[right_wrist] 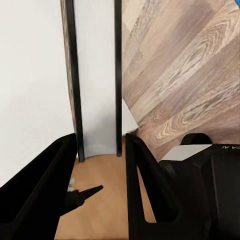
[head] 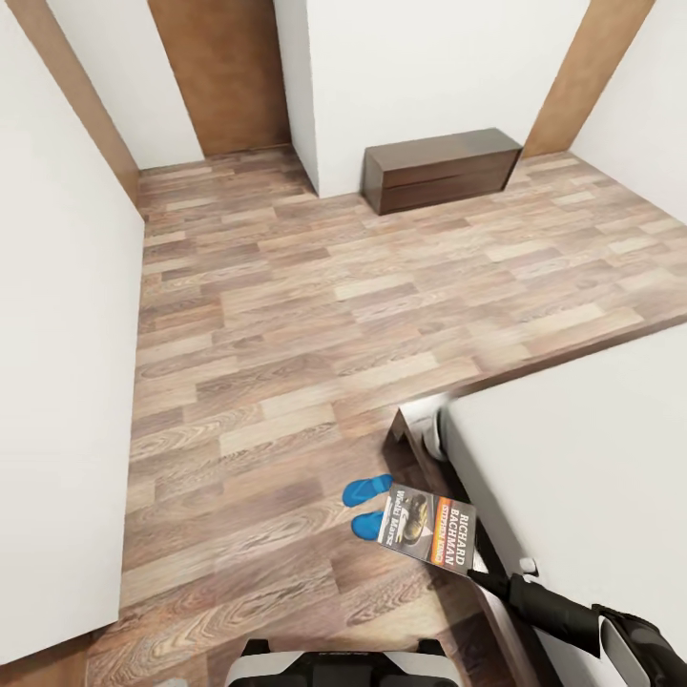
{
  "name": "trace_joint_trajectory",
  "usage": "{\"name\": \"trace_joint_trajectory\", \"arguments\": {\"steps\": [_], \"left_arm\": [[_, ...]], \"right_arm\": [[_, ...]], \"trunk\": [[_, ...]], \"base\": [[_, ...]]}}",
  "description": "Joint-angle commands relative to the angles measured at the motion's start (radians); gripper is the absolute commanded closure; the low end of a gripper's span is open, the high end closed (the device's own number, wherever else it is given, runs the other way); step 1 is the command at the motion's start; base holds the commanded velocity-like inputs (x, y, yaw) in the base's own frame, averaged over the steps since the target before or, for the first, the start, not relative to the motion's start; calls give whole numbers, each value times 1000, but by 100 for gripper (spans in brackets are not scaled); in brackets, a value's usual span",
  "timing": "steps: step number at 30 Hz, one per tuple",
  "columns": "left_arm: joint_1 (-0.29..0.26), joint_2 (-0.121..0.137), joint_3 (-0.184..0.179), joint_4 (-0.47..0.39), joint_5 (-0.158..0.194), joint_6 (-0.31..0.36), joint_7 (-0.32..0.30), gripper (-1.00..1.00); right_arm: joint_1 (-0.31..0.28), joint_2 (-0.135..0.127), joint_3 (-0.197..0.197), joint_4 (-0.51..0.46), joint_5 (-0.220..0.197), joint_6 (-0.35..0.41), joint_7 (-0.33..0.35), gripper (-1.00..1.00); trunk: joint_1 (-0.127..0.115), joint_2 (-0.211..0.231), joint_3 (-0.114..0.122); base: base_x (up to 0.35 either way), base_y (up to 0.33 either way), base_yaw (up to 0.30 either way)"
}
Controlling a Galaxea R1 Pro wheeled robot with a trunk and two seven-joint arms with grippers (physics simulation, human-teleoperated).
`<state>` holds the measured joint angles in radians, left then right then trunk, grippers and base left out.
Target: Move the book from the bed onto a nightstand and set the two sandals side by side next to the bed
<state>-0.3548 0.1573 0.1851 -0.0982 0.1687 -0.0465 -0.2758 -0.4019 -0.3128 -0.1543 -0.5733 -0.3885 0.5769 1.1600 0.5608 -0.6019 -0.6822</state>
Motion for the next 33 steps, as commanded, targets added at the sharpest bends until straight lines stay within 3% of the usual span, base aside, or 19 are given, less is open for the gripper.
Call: {"name": "trace_joint_trajectory", "arguments": {"steps": [1, 6, 18, 27, 33], "left_arm": [[-1, -2, 1, 12, 9, -2, -5, -100], [-1, -9, 1, 47, 9, -26, -5, -100], [-1, -7, 6, 31, 12, -57, -7, -100], [-1, -9, 5, -106, 14, -53, -6, -100], [-1, -17, 2, -236, 15, -57, -9, -100]], "right_arm": [[0, 0, -1, 0, -7, 9, 1, 100], [0, 0, -1, 0, -7, 9, 1, 100], [0, 0, -1, 1, -8, 9, 0, 100], [0, 0, -1, 46, -7, 6, -2, 100], [0, 0, -1, 122, -7, -45, -3, 100]], "trunk": [[0, -1, -1], [0, -1, -1], [0, -1, -1], [0, -1, -1], [0, -1, -1]], "base": [[0, 0, 293], [0, 0, 293], [0, 0, 293], [0, 0, 293], [0, 0, 293]]}}
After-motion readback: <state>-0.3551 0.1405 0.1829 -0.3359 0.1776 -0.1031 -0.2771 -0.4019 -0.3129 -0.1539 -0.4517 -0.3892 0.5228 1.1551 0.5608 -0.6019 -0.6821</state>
